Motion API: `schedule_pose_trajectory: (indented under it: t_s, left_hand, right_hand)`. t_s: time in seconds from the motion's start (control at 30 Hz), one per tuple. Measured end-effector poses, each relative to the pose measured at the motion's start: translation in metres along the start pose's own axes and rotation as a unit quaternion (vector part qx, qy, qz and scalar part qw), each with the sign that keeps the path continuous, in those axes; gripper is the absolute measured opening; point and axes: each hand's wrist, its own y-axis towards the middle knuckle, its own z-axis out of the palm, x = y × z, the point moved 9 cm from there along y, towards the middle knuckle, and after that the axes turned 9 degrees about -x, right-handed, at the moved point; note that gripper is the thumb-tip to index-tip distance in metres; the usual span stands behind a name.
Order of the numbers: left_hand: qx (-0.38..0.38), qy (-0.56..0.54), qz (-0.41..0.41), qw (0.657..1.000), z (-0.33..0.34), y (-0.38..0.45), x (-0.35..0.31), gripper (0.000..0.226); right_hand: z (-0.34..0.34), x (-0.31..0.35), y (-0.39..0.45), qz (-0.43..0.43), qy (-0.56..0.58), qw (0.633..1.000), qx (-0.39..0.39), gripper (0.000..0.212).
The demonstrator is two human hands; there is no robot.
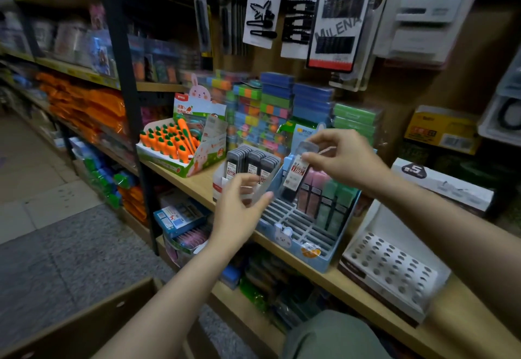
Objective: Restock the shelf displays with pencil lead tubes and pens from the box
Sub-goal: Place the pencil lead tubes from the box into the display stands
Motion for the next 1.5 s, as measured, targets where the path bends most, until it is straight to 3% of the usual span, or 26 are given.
schedule_pose_trajectory:
  t_s: [0.13,0.33,0.47,0.8,1.1,1.3,1.5]
  left_hand:
    - [-0.104,0.081,-0.042,0.99,-0.045,0.012,0.038,0.048]
    - [-0.03,0.083,-0.089,0.992,-0.037,0.028,0.062,0.11]
    - [-0.005,0.088,-0.085,0.992,-0.023,0.038,0.069,0.126]
    - [-0.039,0.074,-0.04,0.996,-0.018,0.046,0.083,0.113]
    - [-0.029,0.052,-0.06,0.996,-0.017,0.045,0.085,0.109]
    - [-0.018,0.052,-0.063,0.996,-0.018,0.044,0.082,0.116]
    - [0.003,0.054,-0.056,0.997,-0.021,0.041,0.074,0.117]
  right_hand:
    - [-0.003,0.002,0.023,-0.006,-0.002,0.999,-0.037,0.025]
    - [0.031,0.02,0.055,-0.034,-0.024,0.995,-0.096,0.023]
    - [0.068,0.033,0.068,-0.063,-0.032,0.994,-0.078,0.02]
    - [0.116,0.058,0.076,-0.156,-0.065,0.983,-0.077,0.021]
    - [0.159,0.058,0.057,-0.19,-0.21,0.958,0.032,0.03]
    - [0.15,0.05,0.034,-0.211,-0.134,0.968,0.014,0.051]
    - [0.184,0.035,0.003,-0.199,-0.214,0.944,0.154,0.063]
